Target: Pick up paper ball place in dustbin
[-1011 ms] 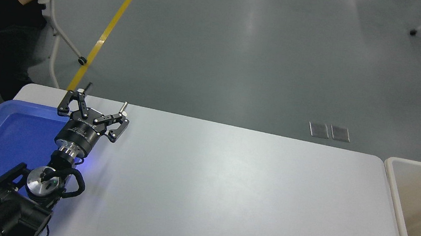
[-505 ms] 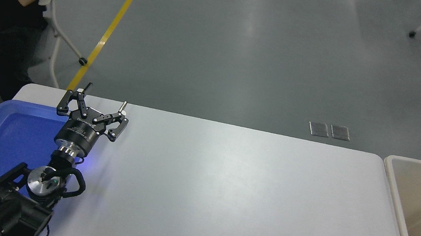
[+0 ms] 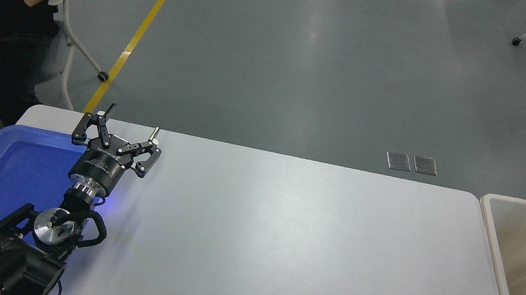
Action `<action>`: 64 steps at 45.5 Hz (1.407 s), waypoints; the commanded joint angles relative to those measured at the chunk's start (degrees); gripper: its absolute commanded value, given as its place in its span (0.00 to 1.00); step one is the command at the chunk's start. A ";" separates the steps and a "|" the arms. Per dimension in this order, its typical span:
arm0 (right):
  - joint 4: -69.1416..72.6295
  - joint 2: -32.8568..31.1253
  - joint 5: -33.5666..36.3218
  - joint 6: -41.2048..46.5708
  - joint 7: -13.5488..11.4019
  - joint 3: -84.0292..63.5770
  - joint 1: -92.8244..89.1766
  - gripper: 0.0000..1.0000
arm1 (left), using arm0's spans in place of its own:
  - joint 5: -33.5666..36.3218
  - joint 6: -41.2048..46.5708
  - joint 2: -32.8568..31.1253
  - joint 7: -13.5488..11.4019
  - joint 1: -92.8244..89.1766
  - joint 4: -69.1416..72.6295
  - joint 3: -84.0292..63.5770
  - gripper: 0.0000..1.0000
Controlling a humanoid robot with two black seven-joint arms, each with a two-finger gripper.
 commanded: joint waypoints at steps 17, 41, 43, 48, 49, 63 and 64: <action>-1.16 1.74 0.17 0.31 2.02 5.97 -4.22 1.00 | -0.05 0.00 -0.01 0.00 0.00 0.00 0.00 0.99; -0.63 -1.51 -0.70 0.66 1.67 4.48 5.62 1.00 | -0.05 0.00 -0.01 0.00 0.00 0.00 0.00 0.99; 0.24 -1.96 -0.70 0.75 1.67 3.69 7.11 1.00 | -0.05 0.00 -0.01 0.00 0.00 0.00 0.00 0.99; 3.58 -4.15 -0.79 0.66 1.67 1.49 11.06 1.00 | -0.05 0.00 -0.01 0.00 0.00 0.00 0.00 0.99; 4.28 -4.76 -0.79 0.66 1.67 1.40 11.77 1.00 | -0.05 0.00 -0.01 0.00 0.00 0.00 0.00 0.99; 16.85 -9.16 -0.79 0.49 1.76 1.49 20.38 1.00 | -0.05 0.00 -0.01 0.00 0.00 0.00 0.00 0.99; 17.64 -9.16 -0.79 0.49 1.76 1.67 20.91 1.00 | -0.05 0.00 -0.01 0.00 0.00 0.00 0.00 0.99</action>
